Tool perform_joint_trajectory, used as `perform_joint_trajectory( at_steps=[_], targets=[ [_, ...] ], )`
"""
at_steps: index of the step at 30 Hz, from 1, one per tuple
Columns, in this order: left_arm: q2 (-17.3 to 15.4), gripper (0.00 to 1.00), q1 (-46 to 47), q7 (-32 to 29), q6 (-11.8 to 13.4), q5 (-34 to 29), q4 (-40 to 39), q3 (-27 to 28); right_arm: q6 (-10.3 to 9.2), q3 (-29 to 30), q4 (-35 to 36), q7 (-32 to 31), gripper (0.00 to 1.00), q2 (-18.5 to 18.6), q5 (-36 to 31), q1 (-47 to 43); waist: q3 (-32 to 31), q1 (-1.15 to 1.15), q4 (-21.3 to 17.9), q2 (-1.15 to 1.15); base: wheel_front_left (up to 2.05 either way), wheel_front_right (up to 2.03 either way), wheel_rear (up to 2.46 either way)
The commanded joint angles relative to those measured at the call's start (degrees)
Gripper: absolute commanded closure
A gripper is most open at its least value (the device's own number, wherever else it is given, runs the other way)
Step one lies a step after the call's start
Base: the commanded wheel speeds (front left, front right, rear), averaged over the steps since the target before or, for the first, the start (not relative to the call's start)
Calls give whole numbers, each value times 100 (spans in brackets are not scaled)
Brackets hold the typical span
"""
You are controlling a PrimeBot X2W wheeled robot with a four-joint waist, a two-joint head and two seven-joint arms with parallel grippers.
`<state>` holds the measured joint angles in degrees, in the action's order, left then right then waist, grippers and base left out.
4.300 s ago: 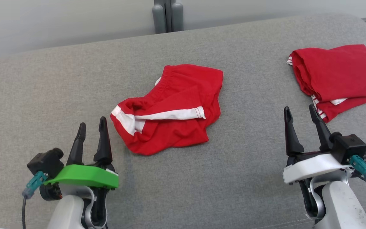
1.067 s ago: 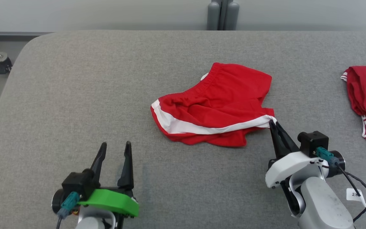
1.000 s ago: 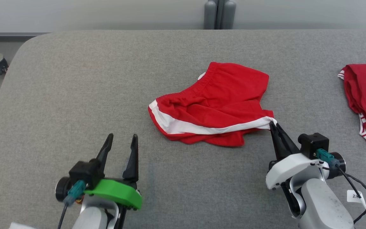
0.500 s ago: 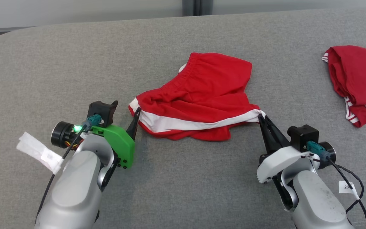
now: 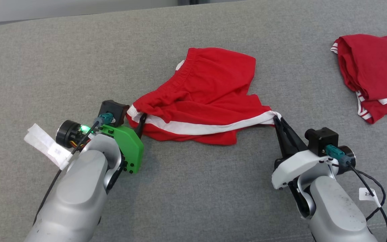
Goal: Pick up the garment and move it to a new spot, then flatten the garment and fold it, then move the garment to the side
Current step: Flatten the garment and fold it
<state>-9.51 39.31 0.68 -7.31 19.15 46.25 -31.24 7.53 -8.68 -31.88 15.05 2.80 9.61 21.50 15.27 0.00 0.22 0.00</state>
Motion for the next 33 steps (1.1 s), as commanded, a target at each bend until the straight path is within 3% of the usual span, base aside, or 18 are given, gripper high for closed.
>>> perform_joint_trajectory(
  at_steps=[1,3,11,21,27,33],
  targets=[
    [-66,77,106,44,-20,109,18,-75,-9,20,16,17,100,20,-25,57,5,0,-11,0,0,0,0],
    [-121,92,128,43,-21,204,43,-205,-9,34,15,17,100,19,-32,51,2,0,-14,0,0,0,0],
    [-304,100,180,167,-21,588,3,-536,-9,88,44,17,100,20,-29,20,-35,0,27,0,0,0,0],
    [-433,100,-118,981,91,1020,-466,-187,-9,393,868,17,100,22,-119,-17,-502,0,-4,0,0,0,0],
    [-504,100,-563,1309,365,1218,-1565,157,-9,753,1990,18,100,22,-151,-281,-964,0,-21,0,0,0,0],
    [-831,100,-1011,1082,796,1186,-3502,324,-9,959,3255,16,100,18,-108,-695,-1423,0,-28,0,0,0,0]
  ],
)
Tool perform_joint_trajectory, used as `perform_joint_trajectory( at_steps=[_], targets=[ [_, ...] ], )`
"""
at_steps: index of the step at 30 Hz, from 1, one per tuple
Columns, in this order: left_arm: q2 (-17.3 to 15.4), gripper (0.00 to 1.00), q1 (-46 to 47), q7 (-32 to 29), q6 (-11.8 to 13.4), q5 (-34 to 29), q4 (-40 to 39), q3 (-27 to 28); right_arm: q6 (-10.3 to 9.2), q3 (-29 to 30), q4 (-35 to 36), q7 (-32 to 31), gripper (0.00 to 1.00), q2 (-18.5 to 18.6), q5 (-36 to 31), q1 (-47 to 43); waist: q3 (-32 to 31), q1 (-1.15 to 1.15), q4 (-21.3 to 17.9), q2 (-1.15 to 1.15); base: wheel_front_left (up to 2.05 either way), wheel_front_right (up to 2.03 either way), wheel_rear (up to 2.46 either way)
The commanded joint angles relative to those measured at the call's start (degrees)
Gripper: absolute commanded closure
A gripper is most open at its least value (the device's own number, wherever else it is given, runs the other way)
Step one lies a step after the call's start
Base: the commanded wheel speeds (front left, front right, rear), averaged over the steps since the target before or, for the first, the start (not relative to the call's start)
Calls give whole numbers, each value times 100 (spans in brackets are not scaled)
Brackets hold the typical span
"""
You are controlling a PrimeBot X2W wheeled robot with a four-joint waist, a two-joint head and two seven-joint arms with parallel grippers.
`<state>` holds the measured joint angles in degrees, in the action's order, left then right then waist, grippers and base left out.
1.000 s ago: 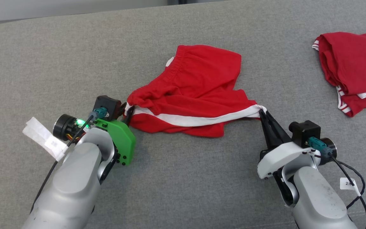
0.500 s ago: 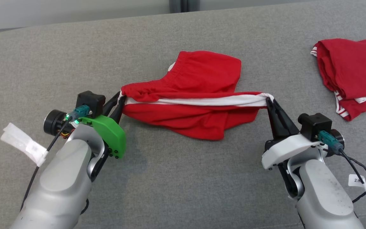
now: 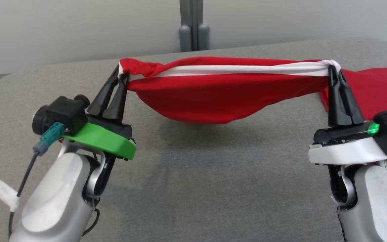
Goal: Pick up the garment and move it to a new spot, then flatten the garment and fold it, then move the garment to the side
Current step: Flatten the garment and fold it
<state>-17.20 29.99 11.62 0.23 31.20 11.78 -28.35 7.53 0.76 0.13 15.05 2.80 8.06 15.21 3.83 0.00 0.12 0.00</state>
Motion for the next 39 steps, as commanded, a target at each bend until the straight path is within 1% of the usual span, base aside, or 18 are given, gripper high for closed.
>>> perform_joint_trajectory(
  at_steps=[1,4,8,10,13,15,16,19,20,22,24,26,28,30,32,35,39],
  targets=[
    [-127,100,-134,-100,121,-16,-390,66,-9,21,228,17,100,19,41,-122,-335,0,-29,0,0,0,0],
    [-357,100,-294,-458,394,-4,-1508,201,-9,60,784,17,100,18,18,-287,-477,0,-68,0,0,0,0],
    [-610,100,-463,-956,691,40,-2627,355,-9,65,1418,-69,100,18,-53,-474,-509,0,-104,0,0,0,0],
    [-720,100,-513,-1166,795,53,-2944,400,-9,67,1639,-195,100,18,10,-556,-488,0,-114,0,0,0,0],
    [-812,100,-571,-1366,856,135,-3016,445,-9,43,1809,-349,100,17,119,-580,-408,0,-125,0,0,0,0],
    [-774,100,-563,-1458,847,284,-2896,479,-9,18,1742,-441,100,18,176,-510,-272,0,-136,0,0,0,0],
    [-767,100,-514,-1482,808,333,-2792,493,-9,-10,1629,-480,100,18,280,-428,-183,0,-146,0,0,0,0],
    [-756,100,-209,-1528,693,437,-2428,519,-9,-99,1202,-551,100,17,234,-51,118,0,-195,0,0,0,0],
    [-746,100,-54,-1562,638,458,-2244,518,-9,-142,983,-545,100,18,246,175,239,0,-223,0,0,0,0],
    [-650,100,743,-1548,393,398,-1539,499,-9,-242,201,-336,100,20,209,1332,633,0,-334,0,0,0,0],
    [-525,100,1246,-1445,323,358,-1181,542,-9,-230,-111,-194,100,18,130,1928,770,0,-365,0,0,0,0],
    [-382,100,1682,-1295,316,335,-841,607,-9,-217,-353,-94,100,18,89,2408,879,0,-374,0,0,0,0],
    [-244,100,1950,-1149,301,322,-499,639,-9,-259,-557,-37,100,16,48,2693,944,0,-363,0,0,0,0],
    [-122,100,2041,-1011,267,366,-185,629,-9,-359,-772,-2,100,14,104,2762,969,0,-346,0,0,0,0],
    [-39,100,1922,-913,210,441,73,599,-9,-468,-998,10,100,17,151,2636,1002,0,-333,0,0,0,0],
    [38,100,1535,-703,198,484,460,534,-9,-520,-1329,15,100,20,218,2309,1066,0,-302,0,0,0,0],
    [205,100,892,-344,185,640,807,523,-9,-531,-1510,18,100,23,373,1757,1127,0,-285,0,0,0,0]
  ],
)
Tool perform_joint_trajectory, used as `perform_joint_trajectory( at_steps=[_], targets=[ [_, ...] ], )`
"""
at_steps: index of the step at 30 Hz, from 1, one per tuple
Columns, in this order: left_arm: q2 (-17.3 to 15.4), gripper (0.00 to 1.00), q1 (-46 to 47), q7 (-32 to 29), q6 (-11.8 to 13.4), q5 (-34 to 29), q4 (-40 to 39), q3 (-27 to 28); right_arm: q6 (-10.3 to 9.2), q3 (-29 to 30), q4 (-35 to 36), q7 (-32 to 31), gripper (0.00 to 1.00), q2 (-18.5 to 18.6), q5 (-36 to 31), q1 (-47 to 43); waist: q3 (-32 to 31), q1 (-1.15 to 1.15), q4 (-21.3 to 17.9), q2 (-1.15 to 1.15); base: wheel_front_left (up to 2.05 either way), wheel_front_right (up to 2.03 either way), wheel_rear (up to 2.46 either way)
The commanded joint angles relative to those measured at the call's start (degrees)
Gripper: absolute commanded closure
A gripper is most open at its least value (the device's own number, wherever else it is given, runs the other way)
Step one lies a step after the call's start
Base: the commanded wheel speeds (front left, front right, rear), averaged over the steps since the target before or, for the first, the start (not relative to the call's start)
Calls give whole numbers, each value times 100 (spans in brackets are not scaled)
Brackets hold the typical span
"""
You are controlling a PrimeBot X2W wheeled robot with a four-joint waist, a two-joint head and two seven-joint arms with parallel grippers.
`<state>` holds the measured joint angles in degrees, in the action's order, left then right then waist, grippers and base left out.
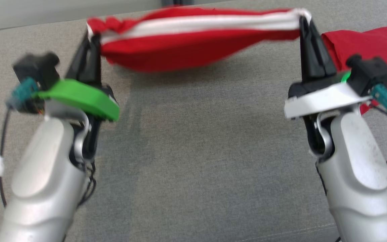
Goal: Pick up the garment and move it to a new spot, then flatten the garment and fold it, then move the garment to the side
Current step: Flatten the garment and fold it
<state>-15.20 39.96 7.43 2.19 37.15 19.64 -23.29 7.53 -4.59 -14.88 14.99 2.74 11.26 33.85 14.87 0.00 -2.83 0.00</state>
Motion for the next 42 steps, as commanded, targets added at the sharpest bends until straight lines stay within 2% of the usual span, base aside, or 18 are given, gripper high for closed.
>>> perform_joint_trajectory(
  at_steps=[1,5,10,18,22,25,28,32,36,42],
  targets=[
    [30,100,-263,145,-21,63,69,9,-9,2,-8,24,100,27,93,-234,27,0,9,0,0,0,0],
    [73,100,-877,448,-18,65,50,-26,-9,9,177,25,100,28,202,-744,-7,0,-1,0,0,0,0],
    [37,100,-1568,623,132,20,-458,5,-9,80,696,25,100,27,271,-1382,-261,0,6,0,0,0,0],
    [-141,100,-2833,670,603,-24,-2024,101,-10,215,1848,26,100,27,300,-2468,-771,0,13,0,0,0,0],
    [-283,100,-3453,543,889,-101,-2836,44,-11,355,2466,25,100,28,192,-3042,-863,0,28,0,0,0,0],
    [-334,100,-3863,378,1086,-84,-3217,-13,-11,360,2672,23,100,25,96,-3426,-861,0,43,0,0,0,0],
    [-281,100,-4129,275,1210,-13,-3329,-91,-11,386,2619,13,100,26,99,-3610,-795,0,83,0,0,0,0],
    [-165,100,-4204,197,1181,90,-3078,-203,-11,440,2260,13,100,26,159,-3504,-640,0,169,0,0,0,0],
    [12,100,-3992,133,1103,234,-2703,-295,-11,440,1789,17,100,26,127,-3191,-427,0,279,0,0,0,0],
    [362,100,-3323,-65,1010,562,-1967,-202,-11,420,996,7,100,26,-69,-2218,-65,0,492,0,0,0,0]
  ],
)
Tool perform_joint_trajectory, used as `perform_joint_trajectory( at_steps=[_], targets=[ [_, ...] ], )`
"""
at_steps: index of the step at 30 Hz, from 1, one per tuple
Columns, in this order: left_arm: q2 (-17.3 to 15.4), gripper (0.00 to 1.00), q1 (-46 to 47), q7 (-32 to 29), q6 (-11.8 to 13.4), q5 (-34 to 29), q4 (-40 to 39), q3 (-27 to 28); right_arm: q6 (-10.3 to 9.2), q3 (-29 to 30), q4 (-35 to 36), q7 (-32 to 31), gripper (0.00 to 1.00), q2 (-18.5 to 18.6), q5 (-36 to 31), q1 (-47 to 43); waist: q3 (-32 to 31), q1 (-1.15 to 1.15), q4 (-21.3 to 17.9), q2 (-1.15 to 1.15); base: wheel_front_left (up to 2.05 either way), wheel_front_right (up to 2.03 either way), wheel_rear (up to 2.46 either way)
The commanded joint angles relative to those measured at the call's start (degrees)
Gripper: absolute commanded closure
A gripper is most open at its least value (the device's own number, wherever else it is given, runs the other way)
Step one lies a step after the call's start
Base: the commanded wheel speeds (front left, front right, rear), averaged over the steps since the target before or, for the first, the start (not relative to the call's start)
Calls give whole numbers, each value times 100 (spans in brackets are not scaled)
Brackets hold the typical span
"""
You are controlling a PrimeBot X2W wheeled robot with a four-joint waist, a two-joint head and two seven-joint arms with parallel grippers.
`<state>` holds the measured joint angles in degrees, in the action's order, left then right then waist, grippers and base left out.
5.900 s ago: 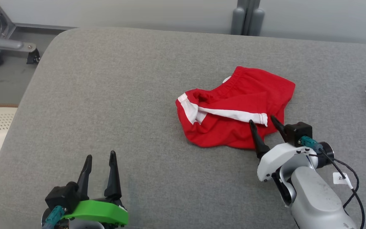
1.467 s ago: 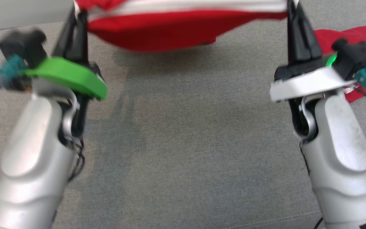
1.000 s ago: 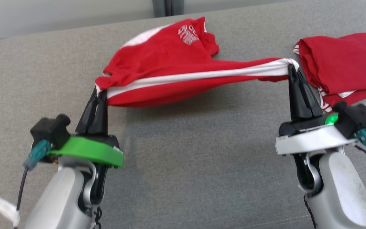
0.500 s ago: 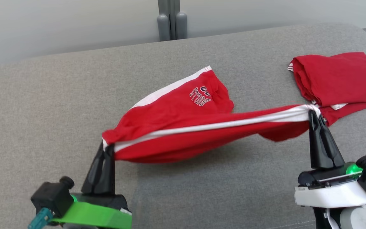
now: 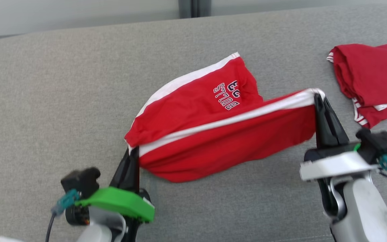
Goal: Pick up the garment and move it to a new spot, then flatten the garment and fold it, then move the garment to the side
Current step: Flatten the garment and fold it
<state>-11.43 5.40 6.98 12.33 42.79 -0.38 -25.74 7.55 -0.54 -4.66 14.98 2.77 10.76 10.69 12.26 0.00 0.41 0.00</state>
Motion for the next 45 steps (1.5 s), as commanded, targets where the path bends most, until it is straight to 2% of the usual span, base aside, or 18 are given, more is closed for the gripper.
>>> perform_joint_trajectory(
  at_steps=[1,11,20,22,23,24,25,26,27,33,35,45],
  targets=[
    [43,100,305,-104,-5,55,215,49,-13,-1,-205,-18,100,22,-77,338,259,0,208,0,0,0,0],
    [490,100,1927,-569,59,300,1693,193,-12,-207,-2273,-130,100,263,-343,2489,797,0,630,0,0,0,0],
    [673,100,2747,-592,16,350,2670,110,-12,-433,-3860,-22,100,295,-301,3583,979,0,866,0,0,0,0],
    [703,92,2877,-570,-20,363,2859,95,-12,-422,-4147,0,100,298,-311,3744,993,0,883,0,0,0,0],
    [715,83,2936,-557,-36,374,2963,87,-12,-405,-4294,5,100,294,-320,3821,997,0,889,0,0,0,0],
    [722,73,2983,-536,-52,368,3027,75,-12,-391,-4402,14,93,292,-338,3878,998,0,894,0,0,0,0],
    [730,9,3042,-512,-63,344,3092,59,-12,-342,-4529,19,56,292,-353,3943,995,0,897,0,0,0,0],
    [739,0,3078,-487,-69,334,3147,42,-12,-316,-4621,24,17,285,-370,3990,990,0,899,0,0,0,0],
    [748,0,3105,-462,-89,325,3192,19,-12,-285,-4711,22,0,277,-394,4042,980,0,900,0,0,0,0],
    [611,0,3158,-154,-204,106,3221,-104,-12,-170,-4761,25,0,241,-525,4133,918,0,881,0,0,0,0],
    [457,0,3016,36,-261,8,3057,-131,-12,-123,-4669,26,0,291,-560,4073,859,0,869,0,0,0,0],
    [-118,0,2421,623,-233,-455,2005,-172,-11,-14,-4435,23,0,496,-480,3717,471,0,831,0,0,0,0]
  ],
)
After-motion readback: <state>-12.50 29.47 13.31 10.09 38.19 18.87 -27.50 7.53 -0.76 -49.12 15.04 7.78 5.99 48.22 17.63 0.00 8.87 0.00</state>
